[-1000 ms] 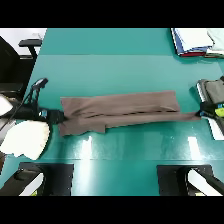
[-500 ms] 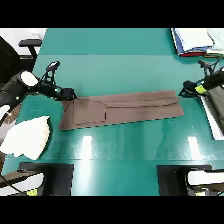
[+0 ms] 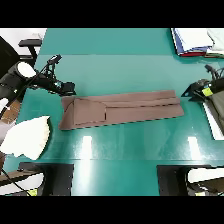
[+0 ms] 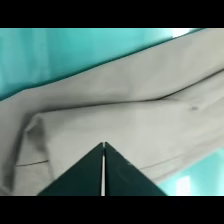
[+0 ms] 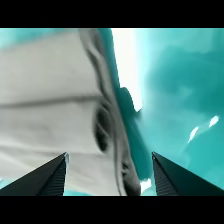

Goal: Fold the shirts.

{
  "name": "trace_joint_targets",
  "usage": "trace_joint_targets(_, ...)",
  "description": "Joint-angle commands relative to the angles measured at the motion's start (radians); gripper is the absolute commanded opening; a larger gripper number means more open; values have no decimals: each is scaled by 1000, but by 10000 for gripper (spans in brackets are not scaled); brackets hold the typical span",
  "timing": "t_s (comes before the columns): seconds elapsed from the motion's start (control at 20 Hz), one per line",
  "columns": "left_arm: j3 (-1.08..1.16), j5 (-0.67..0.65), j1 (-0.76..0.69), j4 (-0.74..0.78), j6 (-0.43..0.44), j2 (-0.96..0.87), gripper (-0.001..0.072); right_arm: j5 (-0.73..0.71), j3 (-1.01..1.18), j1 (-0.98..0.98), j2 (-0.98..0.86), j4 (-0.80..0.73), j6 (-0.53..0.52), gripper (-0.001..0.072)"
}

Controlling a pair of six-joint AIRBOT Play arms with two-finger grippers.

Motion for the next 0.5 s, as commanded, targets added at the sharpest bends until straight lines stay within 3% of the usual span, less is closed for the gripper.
trace_joint_targets(0.0, 7, -1, 0, -95, 2, -2, 25, -42, -125, -66, -3, 66, -68, 607)
trace_joint_targets(0.3, 7, 81, -90, -109, 0, -6, 24, -129, -210, -14, -9, 165, -130, 587)
trace_joint_targets(0.45, 7, 159, -183, -109, -27, -28, 24, -78, -171, 42, -53, 191, -130, 447)
